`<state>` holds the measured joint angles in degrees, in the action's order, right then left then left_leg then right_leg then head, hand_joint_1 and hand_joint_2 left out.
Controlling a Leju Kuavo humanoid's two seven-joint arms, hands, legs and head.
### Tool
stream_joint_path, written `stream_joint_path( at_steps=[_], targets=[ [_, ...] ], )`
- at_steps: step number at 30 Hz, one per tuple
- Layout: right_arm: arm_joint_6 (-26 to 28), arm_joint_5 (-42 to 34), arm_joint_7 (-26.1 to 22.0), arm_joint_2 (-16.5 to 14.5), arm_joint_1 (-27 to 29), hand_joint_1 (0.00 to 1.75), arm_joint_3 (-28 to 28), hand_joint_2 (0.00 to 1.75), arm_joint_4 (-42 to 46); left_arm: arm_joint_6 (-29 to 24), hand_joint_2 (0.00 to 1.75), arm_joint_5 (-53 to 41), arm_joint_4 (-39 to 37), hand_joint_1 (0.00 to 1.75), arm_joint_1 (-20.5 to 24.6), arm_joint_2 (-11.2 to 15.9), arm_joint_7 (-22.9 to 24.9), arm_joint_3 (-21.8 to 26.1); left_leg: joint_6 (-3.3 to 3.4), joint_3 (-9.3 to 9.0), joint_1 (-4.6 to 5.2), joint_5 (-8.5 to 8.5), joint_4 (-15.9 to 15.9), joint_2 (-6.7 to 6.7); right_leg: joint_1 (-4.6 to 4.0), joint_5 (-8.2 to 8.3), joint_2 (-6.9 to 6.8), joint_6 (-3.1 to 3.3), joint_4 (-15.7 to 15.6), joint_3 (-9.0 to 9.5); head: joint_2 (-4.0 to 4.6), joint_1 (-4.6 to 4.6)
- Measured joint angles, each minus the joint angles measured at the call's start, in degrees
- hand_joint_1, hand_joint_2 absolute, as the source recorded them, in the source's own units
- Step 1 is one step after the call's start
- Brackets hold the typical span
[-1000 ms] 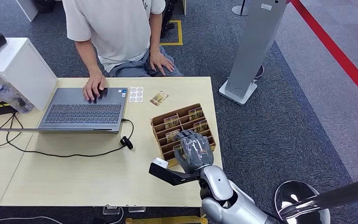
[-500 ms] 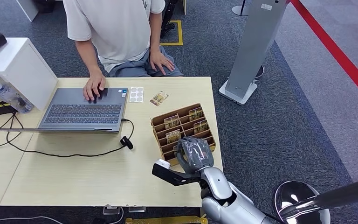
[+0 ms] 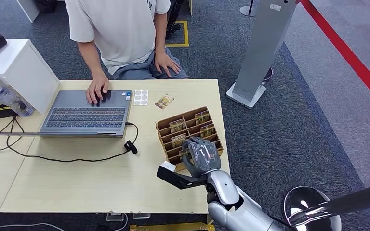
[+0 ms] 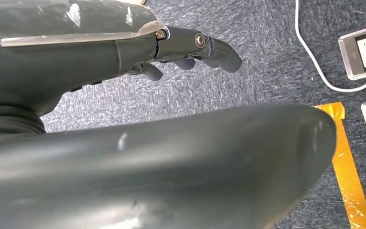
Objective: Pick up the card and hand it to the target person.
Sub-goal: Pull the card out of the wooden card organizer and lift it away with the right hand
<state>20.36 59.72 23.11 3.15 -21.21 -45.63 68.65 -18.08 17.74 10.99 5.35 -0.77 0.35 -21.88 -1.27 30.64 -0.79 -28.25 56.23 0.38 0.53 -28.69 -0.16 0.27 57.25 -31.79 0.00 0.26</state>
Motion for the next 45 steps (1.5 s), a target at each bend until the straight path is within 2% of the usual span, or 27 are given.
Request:
stream_joint_path(
  at_steps=[7, 13, 25, 30, 43, 45],
  targets=[
    [-1.05, 0.83, 0.87, 0.63, 0.47, 0.57, 0.01, 1.75, 4.44, 0.01, 0.0, 0.27, 0.0, 0.0, -0.04, 0.0, -0.11, -0.02, 0.0, -0.01, 0.0, 0.0, 0.0, 0.0, 0.0, 0.0, 0.0, 0.0, 0.0, 0.0, 0.0, 0.02],
    [-1.85, 0.51, 0.89, 0.84, 0.86, 0.58, 0.01, 1.75, 4.72, -0.02, 0.0, 0.27, 0.0, 0.0, -0.01, 0.0, -0.1, -0.31, 0.0, 0.0, 0.0, 0.0, 0.0, 0.0, 0.0, 0.0, 0.0, 0.0, 0.0, 0.0, 0.0, 0.0],
    [-1.66, -1.0, 0.01, 0.8, 0.92, 0.87, 0.03, 1.75, 2.11, -0.02, 0.0, 0.27, 0.0, 0.0, 0.07, 0.0, 0.19, -0.99, 0.0, 0.01, 0.0, 0.0, 0.0, 0.0, 0.0, 0.0, 0.0, 0.0, 0.0, 0.0, 0.0, 0.01],
    [-1.57, -1.33, -0.52, 0.7, 0.69, 0.89, 0.03, 1.75, 0.54, -0.01, 0.0, 0.27, 0.0, 0.0, 0.14, 0.0, 0.24, -1.08, 0.0, 0.02, 0.0, 0.0, 0.0, 0.0, 0.0, 0.0, 0.0, 0.0, 0.0, 0.0, 0.0, 0.0],
    [-0.65, -2.61, -1.61, -0.04, -0.12, 0.77, 0.03, 1.75, -3.42, 0.01, 0.0, 0.49, 0.0, 0.0, 0.22, 0.0, 0.24, -1.48, 0.0, 0.02, 0.0, 0.0, 0.0, 0.0, 0.0, 0.0, 0.0, 0.0, 0.0, 0.0, 0.0, 0.01],
    [-0.33, -2.77, -1.63, -0.1, -0.24, 0.8, 0.03, 1.75, -3.83, 0.01, 0.0, 0.56, 0.0, 0.0, 0.23, 0.0, 0.24, -1.5, 0.0, 0.02, 0.0, 0.0, 0.0, 0.0, 0.0, 0.0, 0.0, 0.0, 0.0, 0.0, 0.0, 0.01]
  ],
)
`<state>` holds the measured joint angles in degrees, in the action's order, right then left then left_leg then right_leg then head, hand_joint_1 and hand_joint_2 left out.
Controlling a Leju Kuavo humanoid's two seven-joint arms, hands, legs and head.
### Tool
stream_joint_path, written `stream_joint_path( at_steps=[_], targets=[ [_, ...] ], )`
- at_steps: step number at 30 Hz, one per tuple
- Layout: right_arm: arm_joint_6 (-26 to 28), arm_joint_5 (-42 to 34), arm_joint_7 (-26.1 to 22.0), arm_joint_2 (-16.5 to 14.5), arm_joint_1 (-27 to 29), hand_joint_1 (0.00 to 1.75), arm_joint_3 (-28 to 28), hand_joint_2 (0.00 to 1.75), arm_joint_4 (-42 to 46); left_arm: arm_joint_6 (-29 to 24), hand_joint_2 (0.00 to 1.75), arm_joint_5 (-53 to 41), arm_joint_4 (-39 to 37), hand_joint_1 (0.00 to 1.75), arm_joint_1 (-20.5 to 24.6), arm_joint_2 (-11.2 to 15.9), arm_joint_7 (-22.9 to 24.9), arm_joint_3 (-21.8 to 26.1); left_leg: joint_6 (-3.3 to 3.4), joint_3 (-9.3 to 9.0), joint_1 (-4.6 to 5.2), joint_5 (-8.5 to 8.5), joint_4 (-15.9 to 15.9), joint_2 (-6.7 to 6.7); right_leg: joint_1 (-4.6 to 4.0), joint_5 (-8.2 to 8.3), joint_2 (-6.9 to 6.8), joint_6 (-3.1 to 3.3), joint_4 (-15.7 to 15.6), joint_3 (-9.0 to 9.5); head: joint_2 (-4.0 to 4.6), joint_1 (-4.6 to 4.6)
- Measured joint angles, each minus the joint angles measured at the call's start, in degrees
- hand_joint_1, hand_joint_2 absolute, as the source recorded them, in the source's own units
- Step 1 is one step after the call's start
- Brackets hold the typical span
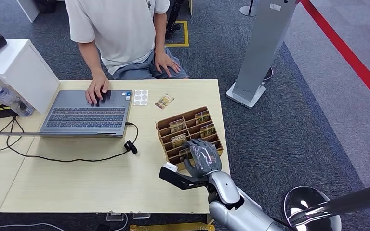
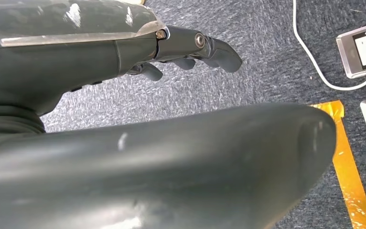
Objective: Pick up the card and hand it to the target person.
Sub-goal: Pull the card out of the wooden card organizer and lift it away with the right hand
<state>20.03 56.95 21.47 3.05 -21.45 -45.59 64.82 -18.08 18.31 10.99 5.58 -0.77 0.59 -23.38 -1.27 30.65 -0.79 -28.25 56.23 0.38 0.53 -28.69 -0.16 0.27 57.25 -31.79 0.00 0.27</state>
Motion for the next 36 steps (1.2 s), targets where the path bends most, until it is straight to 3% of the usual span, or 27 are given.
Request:
stream_joint_path(
  at_steps=[2, 6, 9, 12, 22, 26, 36],
  targets=[
    [0.2, -0.02, -0.01, -0.03, -0.08, 0.88, 0.0, 1.75, -0.22, -0.01, 0.0, 0.1, 0.0, 0.0, 0.0, 0.0, 0.0, -0.04, 0.0, 0.0, 0.0, 0.0, 0.0, 0.0, 0.0, 0.0, 0.0, 0.0, 0.0, 0.0, 0.0, -0.01],
    [0.29, -0.02, -0.04, -0.05, -0.22, 1.4, 0.0, 1.75, -0.31, -0.05, 0.0, 0.3, 0.0, 0.0, -0.01, 0.0, -0.02, -0.17, 0.0, 0.0, 0.0, 0.0, 0.0, 0.0, 0.0, 0.0, 0.0, 0.0, 0.0, 0.0, 0.0, -0.01],
    [0.29, -0.03, -0.05, -0.05, -0.34, 1.59, 0.0, 1.75, -0.34, -0.08, 0.0, 0.35, 0.0, 0.0, -0.02, 0.0, -0.02, -0.26, 0.0, 0.0, 0.0, 0.0, 0.0, 0.0, 0.0, 0.0, 0.0, 0.0, 0.0, 0.0, 0.0, -0.01],
    [0.27, -0.11, -0.05, -0.05, -0.43, 1.66, 0.0, 1.75, -0.36, -0.15, 0.0, 0.46, 0.0, 0.0, -0.02, 0.0, -0.02, -0.27, 0.0, 0.0, 0.0, 0.0, 0.0, 0.0, 0.0, 0.0, 0.0, 0.0, 0.0, 0.0, 0.0, 0.01],
    [0.47, -0.2, -0.05, -0.19, -0.49, 1.66, 0.0, 1.75, -0.37, 0.33, 0.0, 0.68, 0.0, 0.0, -0.02, 0.0, -0.3, -0.33, 0.0, -0.04, 0.0, 0.01, 0.0, 0.0, 0.0, 0.0, 0.0, 0.0, 0.0, 0.03, 0.0, -0.01],
    [0.55, -0.21, -0.08, -0.29, -0.49, 1.64, -0.01, 1.75, -0.37, 2.86, 1.75, 0.55, 0.0, 0.0, -0.02, 0.1, -1.57, -0.54, 0.0, -0.04, 0.0, 0.01, 0.0, 0.0, 0.0, 0.0, 0.0, 0.0, 0.0, 0.02, 0.0, 0.02],
    [0.3, -0.62, -0.59, -0.29, -0.49, 1.64, -0.02, 1.75, -0.21, 4.26, 1.75, 0.18, 0.0, 0.0, -0.02, 0.39, -2.38, -1.48, 0.0, -0.04, 0.0, 0.01, 0.0, 0.0, 0.0, 0.0, 0.0, 0.0, 0.0, 0.03, 0.0, -0.02]
  ],
)
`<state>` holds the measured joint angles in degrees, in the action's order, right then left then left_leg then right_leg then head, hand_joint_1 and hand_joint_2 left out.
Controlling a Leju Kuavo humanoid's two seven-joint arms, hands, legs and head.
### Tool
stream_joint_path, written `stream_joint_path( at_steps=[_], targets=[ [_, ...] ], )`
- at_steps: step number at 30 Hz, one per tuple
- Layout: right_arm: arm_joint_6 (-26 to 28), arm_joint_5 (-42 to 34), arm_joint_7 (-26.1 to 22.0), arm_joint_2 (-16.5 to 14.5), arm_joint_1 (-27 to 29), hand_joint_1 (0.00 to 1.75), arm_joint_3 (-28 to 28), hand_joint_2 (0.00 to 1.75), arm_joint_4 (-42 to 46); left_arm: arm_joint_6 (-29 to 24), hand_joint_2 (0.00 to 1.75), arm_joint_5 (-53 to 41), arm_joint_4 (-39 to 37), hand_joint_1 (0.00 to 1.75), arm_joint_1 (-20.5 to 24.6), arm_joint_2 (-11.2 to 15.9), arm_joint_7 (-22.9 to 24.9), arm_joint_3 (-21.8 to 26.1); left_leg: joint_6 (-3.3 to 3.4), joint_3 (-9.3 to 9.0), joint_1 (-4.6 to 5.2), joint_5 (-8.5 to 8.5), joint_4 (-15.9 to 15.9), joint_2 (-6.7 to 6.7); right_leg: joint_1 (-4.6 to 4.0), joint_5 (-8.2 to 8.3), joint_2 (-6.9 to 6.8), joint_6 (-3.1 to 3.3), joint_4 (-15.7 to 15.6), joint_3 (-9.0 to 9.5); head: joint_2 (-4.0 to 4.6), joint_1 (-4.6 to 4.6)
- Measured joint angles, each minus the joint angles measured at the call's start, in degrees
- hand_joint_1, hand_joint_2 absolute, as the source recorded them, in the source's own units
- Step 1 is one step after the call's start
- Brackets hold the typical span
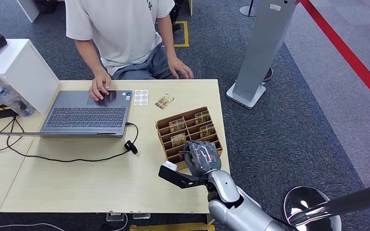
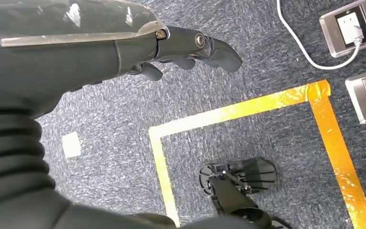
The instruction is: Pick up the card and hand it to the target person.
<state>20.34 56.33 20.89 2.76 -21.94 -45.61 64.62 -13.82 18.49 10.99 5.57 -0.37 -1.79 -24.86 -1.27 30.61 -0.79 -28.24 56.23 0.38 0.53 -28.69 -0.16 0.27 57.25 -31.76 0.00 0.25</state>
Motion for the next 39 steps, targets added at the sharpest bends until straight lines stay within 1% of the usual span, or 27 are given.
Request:
stream_joint_path(
  at_steps=[3, 6, 9, 12, 15, 19, 23, 27, 30, 33, 34, 37, 38, 39],
  targets=[
    [-1.72, -4.18, -1.63, 0.04, -0.02, 1.64, 0.11, 1.75, 1.2, -0.05, 1.75, 0.46, 0.0, 0.0, 0.0, 0.11, 0.22, -0.31, 0.0, -0.01, 0.0, 0.0, 0.0, 0.0, 0.0, 0.0, 0.0, 0.0, 0.0, 0.0, 0.0, 0.03],
    [-4.41, -12.49, -4.21, 0.29, -0.2, 1.64, 0.31, 1.75, 3.79, -0.06, 1.75, 0.93, 0.0, 0.0, 0.0, 0.19, 0.28, -0.58, -0.01, 0.0, 0.0, 0.01, 0.0, 0.0, 0.0, 0.0, 0.0, 0.0, 0.0, -0.01, 0.0, 0.08],
    [-5.56, -18.92, -6.05, 1.13, -0.98, 1.64, 0.74, 1.75, 8.06, -0.2, 1.75, 1.61, 0.0, 0.0, 0.0, 0.32, 0.24, -0.87, -0.01, 0.01, 0.0, 0.01, 0.0, 0.0, 0.0, 0.01, 0.01, 0.0, 0.01, -0.02, 0.0, 0.03],
    [-5.39, -21.57, -7.94, 1.89, -2.39, 1.64, 1.15, 1.75, 13.07, -0.53, 1.75, 2.15, 0.0, 0.0, -0.01, 0.39, 0.11, -1.11, -0.01, -0.01, 0.0, 0.01, 0.0, -0.02, 0.0, 0.01, 0.04, 0.0, 0.01, -0.02, 0.0, -0.02],
    [-4.44, -21.36, -9.4, 2.29, -3.24, 1.64, 1.15, 1.75, 17.19, -0.89, 1.75, 2.74, 0.0, 0.0, -0.13, 0.42, 0.08, -1.23, -0.01, 0.0, 0.0, 0.01, 0.0, -0.02, 0.0, 0.01, 0.03, 0.0, 0.01, -0.01, 0.0, -0.03],
    [-1.8, -21.38, -12.68, 2.3, -3.73, 1.64, 0.83, 1.75, 20.07, -1.35, 1.75, 3.31, 0.0, 0.0, -0.26, 0.42, 0.08, -1.26, -0.01, 0.01, 0.0, 0.01, 0.0, -0.02, 0.0, 0.01, 0.03, 0.0, 0.01, -0.01, 0.0, 0.05],
    [2.35, -21.82, -17.24, 1.55, -3.95, 1.64, 0.26, 1.75, 20.34, -1.65, 1.75, 3.75, 0.0, 0.0, -0.35, 0.42, 0.1, -1.29, -0.01, 0.02, -0.01, 0.01, 0.0, -0.01, -0.01, 0.01, 0.03, 0.0, 0.01, -0.01, 0.0, 0.05],
    [8.93, -18.82, -21.67, 0.33, -3.78, 1.64, -0.67, 1.75, 19.51, -1.86, 1.75, 4.18, 0.0, 0.0, -0.46, 0.42, 0.6, -1.3, -0.01, 0.04, -0.01, 0.01, 0.0, -0.01, -0.01, 0.0, 0.02, 0.0, 0.02, -0.01, 0.0, 0.03],
    [13.15, -16.15, -23.31, -0.59, -3.64, 1.64, -1.37, 1.75, 18.2, -1.58, 1.75, 4.62, 0.0, 0.0, -0.66, 0.42, 1.3, -1.3, -0.01, 0.04, -0.01, 0.01, 0.0, -0.01, -0.01, 0.0, 0.02, 0.0, 0.02, -0.01, 0.0, 0.01],
    [15.08, -14.96, -24.1, -1.44, -3.52, 0.58, -2.2, 1.75, 16.59, -1.36, 1.75, 4.82, 0.0, 0.0, -0.79, 0.42, 1.42, -1.3, -0.01, 0.04, -0.01, 0.01, 0.0, -0.01, -0.01, 0.0, 0.02, 0.0, 0.02, -0.02, 0.0, -0.01],
    [15.26, -14.93, -24.27, -1.71, -3.48, 0.19, -2.44, 1.75, 16.09, -1.2, 1.75, 4.84, 0.0, 0.0, -0.83, 0.42, 1.37, -1.3, -0.01, 0.04, -0.01, 0.01, 0.0, -0.01, -0.01, 0.0, 0.02, 0.0, 0.02, -0.01, 0.0, -0.01],
    [15.26, -15.75, -24.88, -2.4, -3.44, 0.02, -3.27, 1.75, 14.66, -0.35, 0.44, 5.13, 0.0, 0.0, -0.94, 0.42, 1.28, -1.32, -0.01, 0.04, -0.01, 0.01, 0.0, -0.01, -0.01, 0.0, 0.02, 0.0, 0.02, -0.01, 0.0, 0.04],
    [15.07, -16.63, -25.18, -2.63, -3.42, 0.01, -3.55, 1.75, 14.23, -0.12, 0.0, 5.35, 0.0, 0.0, -0.99, 0.42, 1.2, -1.32, -0.01, 0.04, -0.01, 0.01, 0.0, -0.01, -0.01, 0.0, 0.02, 0.0, 0.02, -0.01, 0.0, 0.04],
    [14.98, -17.08, -25.32, -2.74, -3.41, 0.0, -3.68, 1.75, 14.0, -0.02, 0.0, 5.46, 0.0, 0.0, -1.02, 0.42, 1.15, -1.32, -0.01, 0.04, -0.01, 0.01, 0.0, -0.01, -0.01, 0.0, 0.02, 0.0, 0.02, -0.01, 0.0, 0.05]
  ],
)
